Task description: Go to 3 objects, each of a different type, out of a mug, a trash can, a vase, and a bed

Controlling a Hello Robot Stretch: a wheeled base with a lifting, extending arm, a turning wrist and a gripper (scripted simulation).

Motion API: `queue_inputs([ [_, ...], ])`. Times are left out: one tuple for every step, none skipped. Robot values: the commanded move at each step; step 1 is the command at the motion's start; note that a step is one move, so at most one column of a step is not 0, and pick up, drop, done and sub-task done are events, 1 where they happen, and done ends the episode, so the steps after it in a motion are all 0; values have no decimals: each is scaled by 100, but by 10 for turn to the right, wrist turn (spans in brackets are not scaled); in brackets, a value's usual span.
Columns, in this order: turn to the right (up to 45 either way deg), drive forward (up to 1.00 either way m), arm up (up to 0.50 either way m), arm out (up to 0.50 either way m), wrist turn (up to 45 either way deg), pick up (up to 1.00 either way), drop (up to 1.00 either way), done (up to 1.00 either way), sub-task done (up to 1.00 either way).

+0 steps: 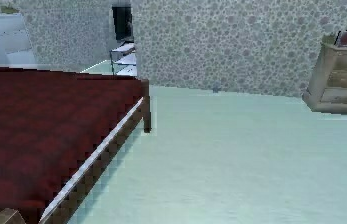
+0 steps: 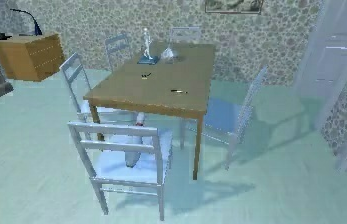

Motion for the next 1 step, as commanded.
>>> queue_inputs([
  [450, 0, 0, 0, 0, 0, 0, 0, 0],
])
